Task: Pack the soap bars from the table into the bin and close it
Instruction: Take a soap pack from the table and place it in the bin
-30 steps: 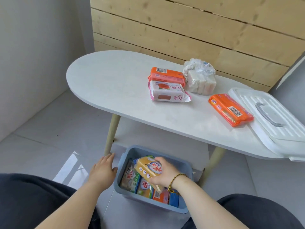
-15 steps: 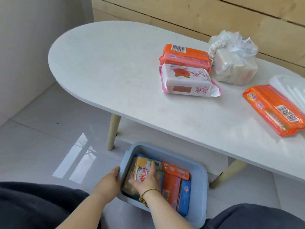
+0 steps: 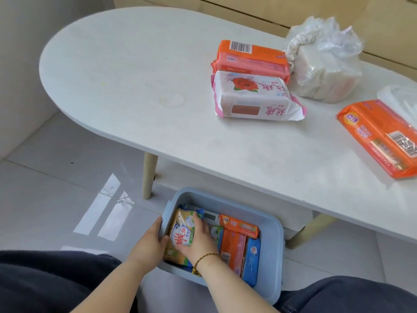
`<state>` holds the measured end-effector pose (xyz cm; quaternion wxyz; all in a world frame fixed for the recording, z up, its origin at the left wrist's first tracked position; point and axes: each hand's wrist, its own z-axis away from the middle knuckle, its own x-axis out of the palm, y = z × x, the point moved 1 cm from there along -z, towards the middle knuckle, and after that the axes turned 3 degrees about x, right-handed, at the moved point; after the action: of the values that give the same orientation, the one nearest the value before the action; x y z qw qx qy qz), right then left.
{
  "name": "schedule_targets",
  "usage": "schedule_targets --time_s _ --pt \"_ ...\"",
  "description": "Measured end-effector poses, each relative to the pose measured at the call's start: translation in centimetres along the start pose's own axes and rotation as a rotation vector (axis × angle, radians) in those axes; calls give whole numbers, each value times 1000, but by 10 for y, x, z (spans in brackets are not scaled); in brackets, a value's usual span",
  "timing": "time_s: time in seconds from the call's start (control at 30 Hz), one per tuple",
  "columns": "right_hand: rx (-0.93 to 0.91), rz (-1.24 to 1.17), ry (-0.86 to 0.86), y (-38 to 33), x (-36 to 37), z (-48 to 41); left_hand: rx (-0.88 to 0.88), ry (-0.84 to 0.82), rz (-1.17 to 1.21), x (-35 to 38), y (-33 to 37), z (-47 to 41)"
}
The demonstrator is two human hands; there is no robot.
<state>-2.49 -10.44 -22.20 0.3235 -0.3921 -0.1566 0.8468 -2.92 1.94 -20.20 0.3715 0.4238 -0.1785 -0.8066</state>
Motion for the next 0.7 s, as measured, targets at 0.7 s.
schedule_targets --time_s 0.7 --pt "-290 -33 311 -45 -85 95 461 468 2 -47 80 82"
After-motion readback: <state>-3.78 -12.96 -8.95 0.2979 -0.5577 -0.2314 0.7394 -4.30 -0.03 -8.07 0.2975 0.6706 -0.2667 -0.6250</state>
